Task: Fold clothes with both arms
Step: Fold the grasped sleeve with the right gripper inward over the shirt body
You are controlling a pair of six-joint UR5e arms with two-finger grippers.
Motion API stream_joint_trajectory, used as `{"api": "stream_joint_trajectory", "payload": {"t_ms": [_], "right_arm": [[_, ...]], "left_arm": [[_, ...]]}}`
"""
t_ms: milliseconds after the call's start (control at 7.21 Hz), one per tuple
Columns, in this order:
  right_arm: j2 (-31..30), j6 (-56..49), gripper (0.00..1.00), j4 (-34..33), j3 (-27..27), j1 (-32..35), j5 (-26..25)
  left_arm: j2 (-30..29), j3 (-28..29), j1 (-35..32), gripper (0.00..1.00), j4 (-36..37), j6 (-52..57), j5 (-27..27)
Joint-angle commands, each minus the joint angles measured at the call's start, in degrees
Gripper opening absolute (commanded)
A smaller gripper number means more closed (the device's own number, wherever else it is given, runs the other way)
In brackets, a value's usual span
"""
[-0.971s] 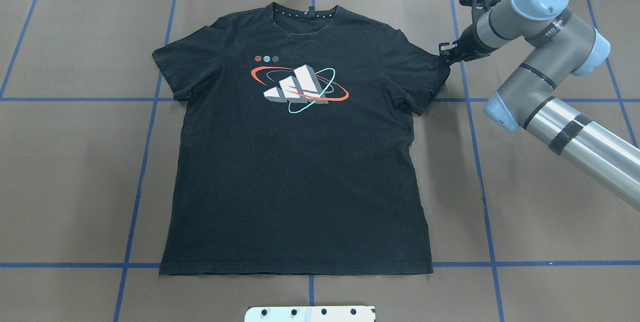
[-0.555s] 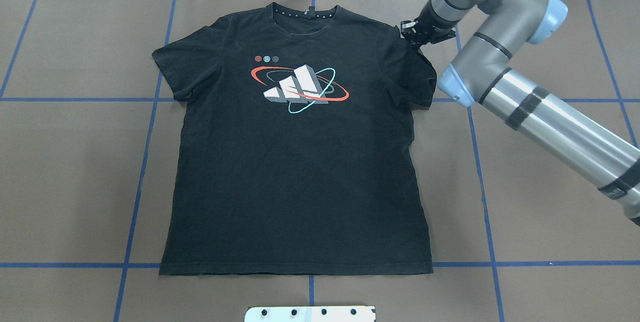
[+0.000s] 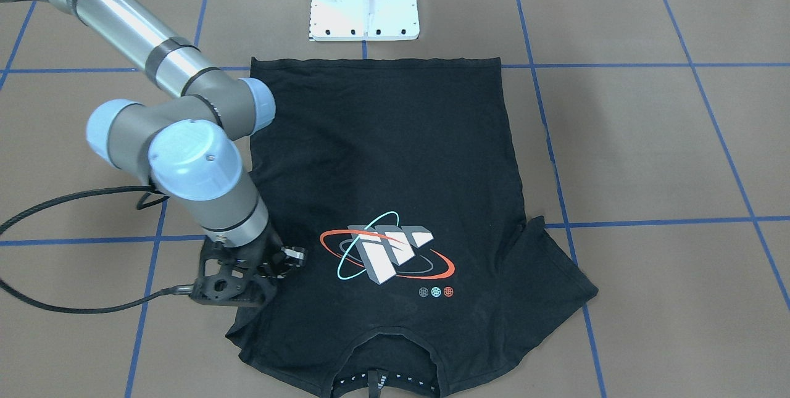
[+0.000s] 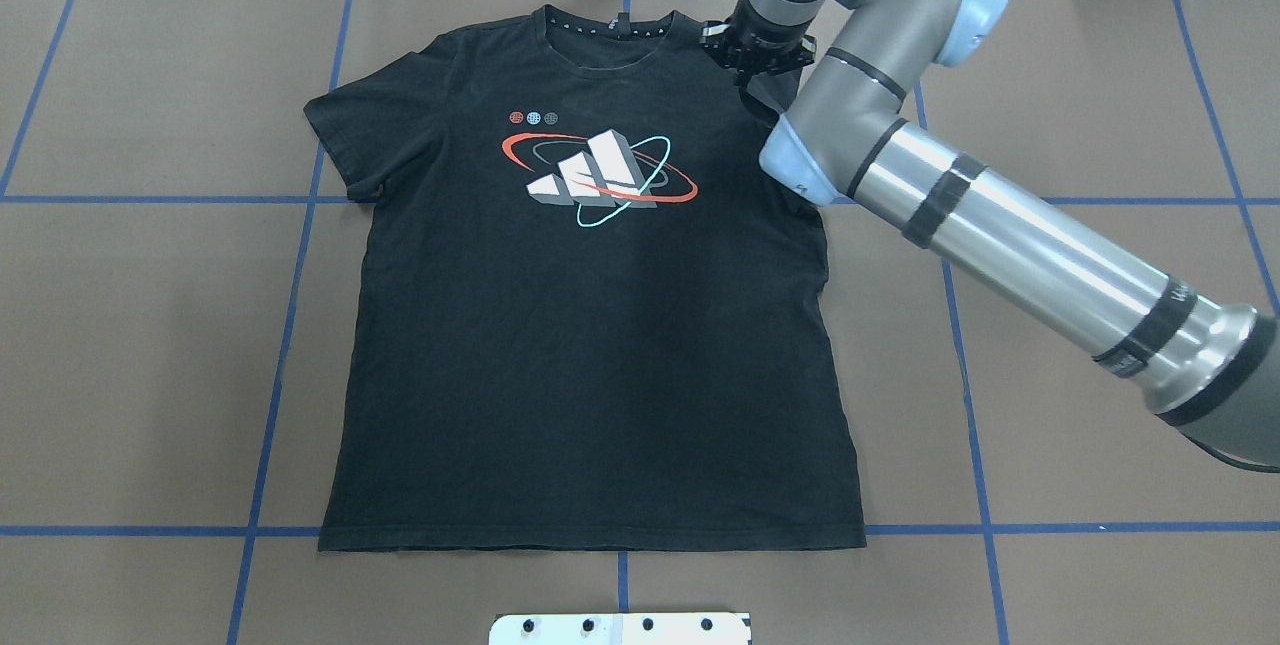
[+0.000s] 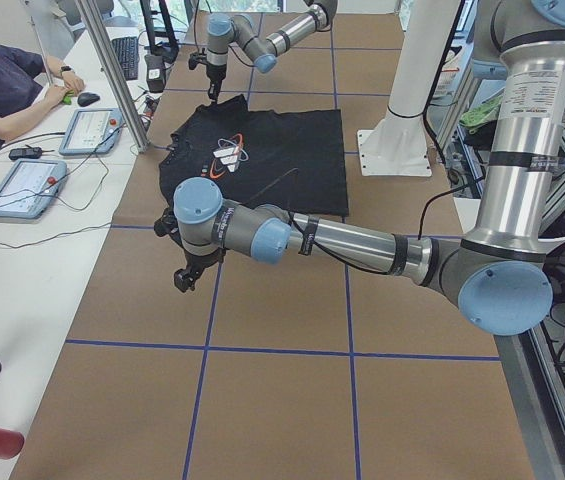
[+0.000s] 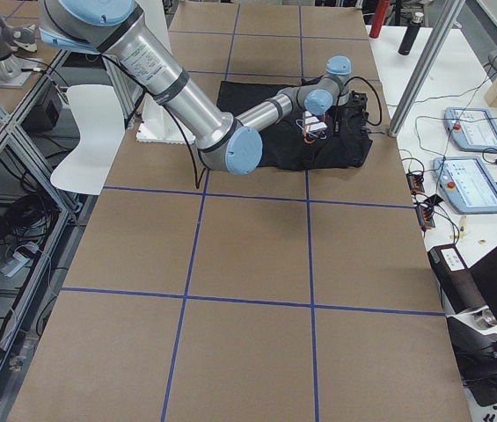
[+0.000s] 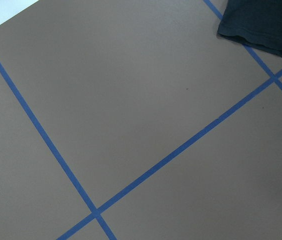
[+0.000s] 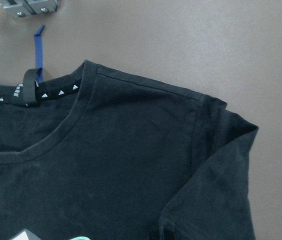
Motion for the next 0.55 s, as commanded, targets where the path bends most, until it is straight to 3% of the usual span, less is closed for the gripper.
{"api": "stream_joint_trajectory", "payload": {"t_ms": [0,416], "right_arm": [[4.7,2.5,0.0,0.2,-5.3,-2.5,-3.7],[7.1,4.1,0.0,0.6,-8.7,-5.7,-7.8]], "left_arm": [[0.0,0.0,0.0,1.0,-0.1,0.0,0.0],[0.0,0.1,0.0,1.0,-0.1,0.0,0.0]]}}
